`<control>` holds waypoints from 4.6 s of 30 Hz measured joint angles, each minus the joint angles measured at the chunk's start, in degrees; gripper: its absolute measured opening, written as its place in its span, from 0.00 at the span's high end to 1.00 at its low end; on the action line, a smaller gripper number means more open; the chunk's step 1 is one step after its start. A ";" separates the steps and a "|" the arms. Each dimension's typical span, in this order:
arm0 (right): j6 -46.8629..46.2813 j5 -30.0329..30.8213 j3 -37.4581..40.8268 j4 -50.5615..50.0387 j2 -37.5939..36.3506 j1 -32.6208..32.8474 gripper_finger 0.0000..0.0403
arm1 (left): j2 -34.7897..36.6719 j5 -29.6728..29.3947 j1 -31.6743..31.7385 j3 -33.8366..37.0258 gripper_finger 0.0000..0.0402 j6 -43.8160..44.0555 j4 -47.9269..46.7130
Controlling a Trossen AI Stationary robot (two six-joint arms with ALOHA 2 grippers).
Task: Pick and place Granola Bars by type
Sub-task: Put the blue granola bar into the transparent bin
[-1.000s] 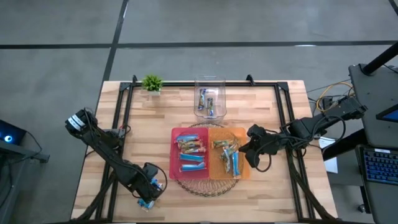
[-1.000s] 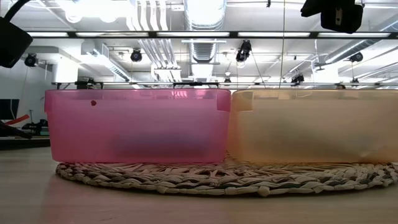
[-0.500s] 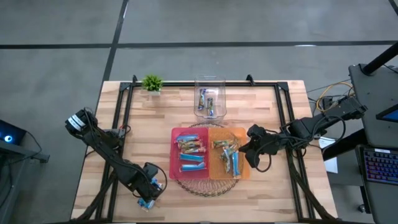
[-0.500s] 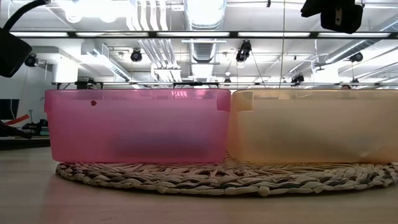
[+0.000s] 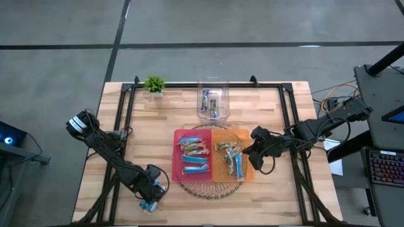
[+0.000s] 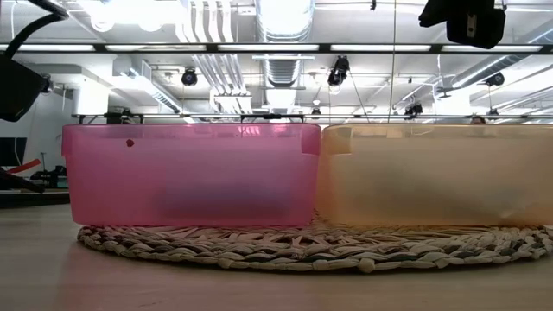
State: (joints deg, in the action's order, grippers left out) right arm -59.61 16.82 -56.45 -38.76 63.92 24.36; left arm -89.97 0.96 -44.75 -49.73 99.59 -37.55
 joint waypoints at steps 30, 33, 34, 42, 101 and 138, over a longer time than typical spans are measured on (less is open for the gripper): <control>0.24 0.33 0.17 0.00 0.00 0.00 0.98 | 0.00 4.23 0.11 1.29 0.81 0.55 1.19; 0.18 0.33 0.47 -0.01 0.00 0.00 0.98 | 0.01 4.23 0.13 1.29 0.81 0.56 1.19; 0.01 0.33 0.53 0.01 0.00 0.00 0.98 | 0.02 4.23 0.14 1.25 0.81 0.57 1.15; 0.07 0.33 0.68 0.02 0.00 0.00 0.98 | 3.23 4.03 1.35 -3.00 0.81 0.53 -4.74; -2.18 4.37 0.76 0.11 0.00 -0.04 0.98 | 6.83 -1.75 65.91 -32.27 0.81 -66.57 -9.04; -6.48 4.35 1.74 0.07 0.00 0.00 0.98 | -23.41 7.36 77.61 -61.53 0.81 -71.60 -8.25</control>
State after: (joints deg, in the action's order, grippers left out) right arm -66.10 21.17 -54.70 -38.70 63.92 24.36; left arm -113.39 8.32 32.86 -111.27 27.99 -45.81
